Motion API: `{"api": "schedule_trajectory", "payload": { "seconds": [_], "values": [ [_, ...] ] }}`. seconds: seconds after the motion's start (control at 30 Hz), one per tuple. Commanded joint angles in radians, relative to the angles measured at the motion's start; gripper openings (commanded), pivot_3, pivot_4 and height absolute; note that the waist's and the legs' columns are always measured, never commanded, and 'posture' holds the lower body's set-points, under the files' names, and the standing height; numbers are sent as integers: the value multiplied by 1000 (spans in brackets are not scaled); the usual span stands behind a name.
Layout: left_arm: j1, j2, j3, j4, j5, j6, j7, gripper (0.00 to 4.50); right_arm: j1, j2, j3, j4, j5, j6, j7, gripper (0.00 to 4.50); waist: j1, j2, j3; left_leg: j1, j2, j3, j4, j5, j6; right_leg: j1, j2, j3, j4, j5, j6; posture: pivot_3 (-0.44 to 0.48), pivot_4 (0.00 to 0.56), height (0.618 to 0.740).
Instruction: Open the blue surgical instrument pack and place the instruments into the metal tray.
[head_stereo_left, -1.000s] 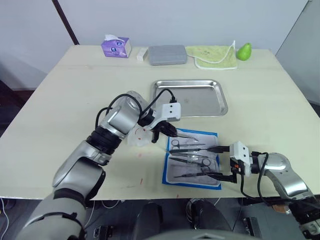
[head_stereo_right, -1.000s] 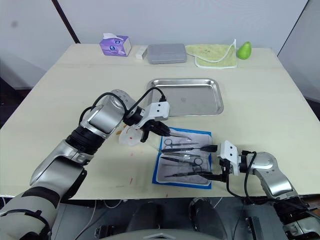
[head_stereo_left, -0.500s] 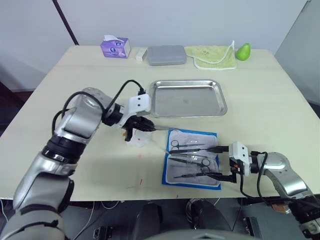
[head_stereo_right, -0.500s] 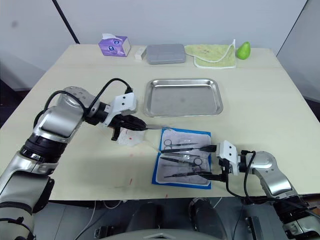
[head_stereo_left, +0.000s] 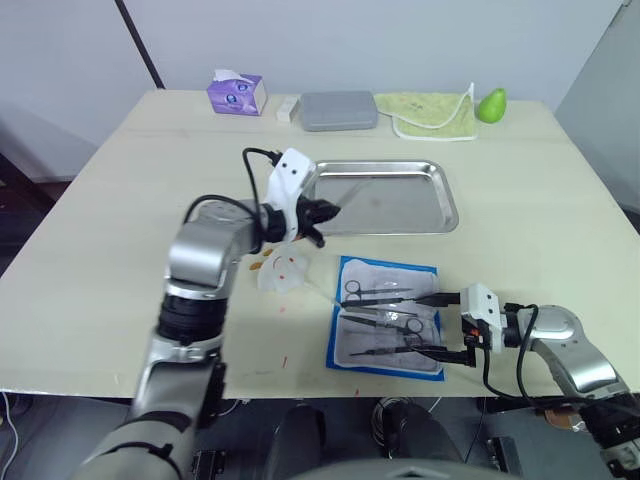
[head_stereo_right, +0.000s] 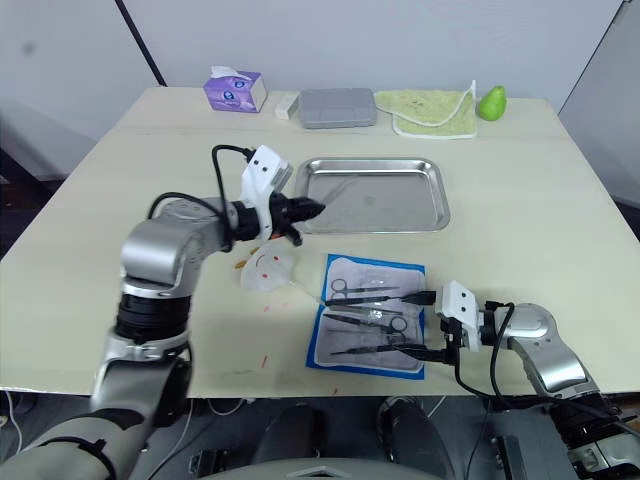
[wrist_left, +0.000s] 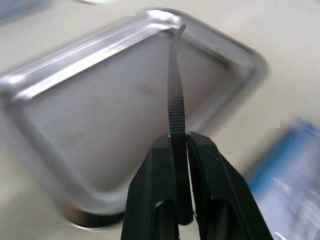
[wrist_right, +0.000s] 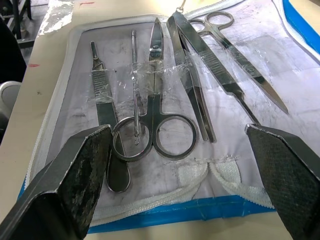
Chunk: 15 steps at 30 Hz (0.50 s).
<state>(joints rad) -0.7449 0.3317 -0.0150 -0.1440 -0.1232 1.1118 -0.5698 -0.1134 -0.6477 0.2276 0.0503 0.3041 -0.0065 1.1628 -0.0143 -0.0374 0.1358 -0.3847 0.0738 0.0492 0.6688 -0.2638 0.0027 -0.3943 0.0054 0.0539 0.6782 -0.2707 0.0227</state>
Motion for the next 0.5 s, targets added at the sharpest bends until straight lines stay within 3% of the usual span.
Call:
{"api": "schedule_trajectory", "payload": {
  "seconds": [0.03,0.2,0.5],
  "values": [
    [-94,-100,15,73,83,20,229,82,38,-28,48,95,-92,57,-3,4500,3,-1,-1,0,0,0,0,0,0,0,0,0,0,0,0,0,150,738],
    [-159,-235,65,260,114,-61,424,82,38,-34,44,91,-93,61,-2,4500,3,0,-1,0,-1,0,0,0,0,0,-1,0,0,0,0,0,150,738],
    [-191,-298,102,493,114,-217,570,82,49,-46,37,73,-89,70,-3,4500,3,-1,0,-1,-1,1,0,0,0,0,-2,-1,-1,0,0,0,150,738]
  ]
}}
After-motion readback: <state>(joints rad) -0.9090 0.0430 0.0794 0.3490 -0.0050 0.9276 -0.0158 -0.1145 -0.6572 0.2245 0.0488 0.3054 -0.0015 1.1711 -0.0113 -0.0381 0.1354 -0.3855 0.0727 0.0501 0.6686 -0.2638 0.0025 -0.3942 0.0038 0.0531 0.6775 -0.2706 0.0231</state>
